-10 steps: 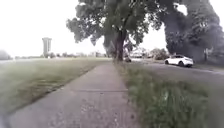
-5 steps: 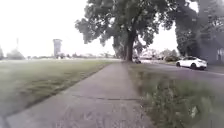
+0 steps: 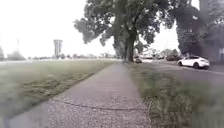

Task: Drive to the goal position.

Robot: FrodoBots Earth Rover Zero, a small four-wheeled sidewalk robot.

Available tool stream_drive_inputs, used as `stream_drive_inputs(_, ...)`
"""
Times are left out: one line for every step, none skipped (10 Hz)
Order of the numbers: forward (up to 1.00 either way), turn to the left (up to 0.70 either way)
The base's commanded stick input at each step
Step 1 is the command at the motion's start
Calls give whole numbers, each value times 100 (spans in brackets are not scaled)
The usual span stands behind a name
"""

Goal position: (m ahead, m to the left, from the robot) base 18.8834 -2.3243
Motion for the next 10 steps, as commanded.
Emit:
stream_drive_inputs(70,7)
stream_drive_inputs(70,0)
stream_drive_inputs(70,0)
stream_drive_inputs(70,0)
stream_drive_inputs(70,0)
stream_drive_inputs(70,0)
stream_drive_inputs(70,0)
stream_drive_inputs(70,0)
stream_drive_inputs(70,0)
stream_drive_inputs(70,0)
